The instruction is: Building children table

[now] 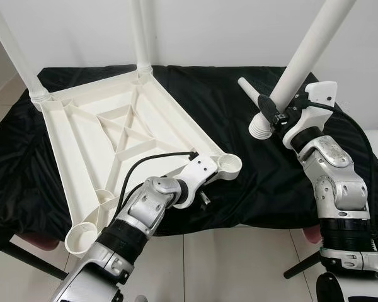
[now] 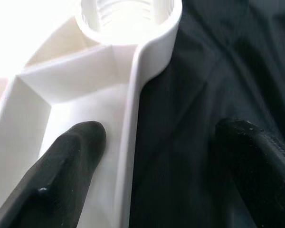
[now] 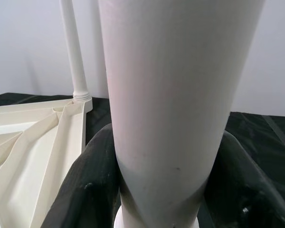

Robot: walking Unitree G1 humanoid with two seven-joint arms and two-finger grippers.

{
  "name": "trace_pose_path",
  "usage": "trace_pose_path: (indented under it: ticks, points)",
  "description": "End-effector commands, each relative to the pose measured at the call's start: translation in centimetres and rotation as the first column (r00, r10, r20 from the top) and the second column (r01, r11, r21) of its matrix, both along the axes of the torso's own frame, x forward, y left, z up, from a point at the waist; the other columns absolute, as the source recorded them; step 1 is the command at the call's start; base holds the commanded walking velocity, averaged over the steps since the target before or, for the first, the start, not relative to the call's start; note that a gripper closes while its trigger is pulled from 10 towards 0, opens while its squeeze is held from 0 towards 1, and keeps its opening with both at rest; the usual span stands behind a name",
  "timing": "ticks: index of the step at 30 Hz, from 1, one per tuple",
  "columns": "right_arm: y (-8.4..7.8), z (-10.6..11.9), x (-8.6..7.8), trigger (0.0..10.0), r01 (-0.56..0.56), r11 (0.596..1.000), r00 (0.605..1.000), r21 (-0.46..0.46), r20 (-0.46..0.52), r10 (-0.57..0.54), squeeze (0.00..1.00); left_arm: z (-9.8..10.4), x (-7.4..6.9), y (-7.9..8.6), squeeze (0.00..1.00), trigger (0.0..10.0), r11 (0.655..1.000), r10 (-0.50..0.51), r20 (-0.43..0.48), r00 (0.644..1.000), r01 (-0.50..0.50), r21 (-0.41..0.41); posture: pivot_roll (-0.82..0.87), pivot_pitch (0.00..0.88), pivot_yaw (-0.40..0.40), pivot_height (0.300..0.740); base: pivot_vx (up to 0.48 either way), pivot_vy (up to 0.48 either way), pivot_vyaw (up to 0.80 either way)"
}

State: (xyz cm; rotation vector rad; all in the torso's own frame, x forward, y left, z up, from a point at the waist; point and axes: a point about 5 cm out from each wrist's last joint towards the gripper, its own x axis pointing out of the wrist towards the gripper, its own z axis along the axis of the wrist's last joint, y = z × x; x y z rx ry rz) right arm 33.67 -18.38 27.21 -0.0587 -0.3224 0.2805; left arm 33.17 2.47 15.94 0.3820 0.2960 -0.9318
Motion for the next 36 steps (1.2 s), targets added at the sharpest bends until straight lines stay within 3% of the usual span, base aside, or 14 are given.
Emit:
trace_pose_path:
  ticks: [1, 3, 4, 5, 6, 23, 33, 34, 35, 36]
  points:
    - [0.0, 0.4, -0.3, 10.0, -0.006, 1.000, 1.000, -0.005, 0.024, 0.006, 0.00, 0.3, 0.6, 0.4, 0.00, 7.2, 0.998, 0.061, 0.016, 0.998, -0.061, -0.002, -0.09, 0.088, 0.039, 0.740, 0.000, 0.000, 0.00]
    - [0.0, 0.4, -0.3, 10.0, -0.006, 1.000, 1.000, -0.005, 0.024, 0.006, 0.00, 0.4, 0.7, 0.4, 0.00, 7.2, 0.998, 0.057, 0.015, 0.998, -0.057, -0.004, -0.09, 0.088, 0.039, 0.740, 0.000, 0.000, 0.00]
    - [0.0, 0.3, -0.3, 10.0, -0.007, 1.000, 1.000, -0.006, 0.024, 0.007, 0.00, 0.4, 0.8, 0.3, 0.00, 5.8, 0.998, 0.057, 0.016, 0.998, -0.057, -0.005, -0.09, 0.089, 0.042, 0.740, 0.000, 0.000, 0.00]
    - [0.0, 0.3, -0.3, 10.0, -0.007, 1.000, 1.000, -0.006, 0.024, 0.007, 0.00, 0.4, 0.8, 0.3, 0.00, 5.8, 0.998, 0.057, 0.016, 0.998, -0.057, -0.005, -0.09, 0.089, 0.042, 0.740, 0.000, 0.000, 0.00]
    - [0.1, 0.3, -0.3, 10.0, -0.008, 1.000, 1.000, -0.006, 0.024, 0.009, 0.00, 0.3, 0.8, 0.3, 0.00, 0.0, 0.998, 0.058, 0.013, 0.998, -0.058, -0.006, -0.09, 0.089, 0.042, 0.740, 0.000, 0.000, 0.00]
    - [0.0, 0.4, -0.5, 10.0, -0.007, 1.000, 1.000, -0.018, 0.026, 0.007, 0.00, 0.0, 0.8, -0.2, 0.00, 0.0, 0.999, 0.037, -0.007, 0.999, -0.037, 0.001, -0.10, 0.096, 0.046, 0.740, 0.000, 0.000, 0.00]
    - [-0.3, 0.1, -0.6, 10.0, -0.033, 0.999, 0.999, -0.004, 0.008, 0.033, 0.00, -1.0, 0.5, 0.9, 0.00, 0.0, 0.999, 0.022, 0.016, 1.000, -0.023, 0.049, -0.10, 0.099, 0.044, 0.740, 0.000, 0.000, 0.00]
    - [-0.4, 0.0, -0.6, 10.0, -0.039, 0.999, 0.999, -0.005, 0.002, 0.039, 0.00, -1.0, 0.3, 1.2, 0.00, 4.4, 0.998, 0.007, 0.021, 1.000, -0.008, 0.063, -0.10, 0.100, 0.042, 0.740, 0.000, 0.000, 0.00]
    - [-0.4, 0.0, -0.6, 10.0, -0.039, 0.999, 0.999, -0.005, 0.002, 0.039, 0.00, -1.0, 0.3, 1.2, 0.00, 4.4, 0.998, 0.007, 0.021, 1.000, -0.008, 0.063, -0.10, 0.100, 0.042, 0.740, 0.000, 0.000, 0.00]
    - [-0.7, -0.1, -0.6, 10.0, -0.045, 0.999, 0.999, -0.011, -0.007, 0.045, 0.00, -1.1, 0.1, 1.5, 0.00, 10.0, 0.997, -0.012, 0.029, 1.000, 0.010, 0.077, -0.10, 0.103, 0.038, 0.740, 0.000, 0.000, 0.00]
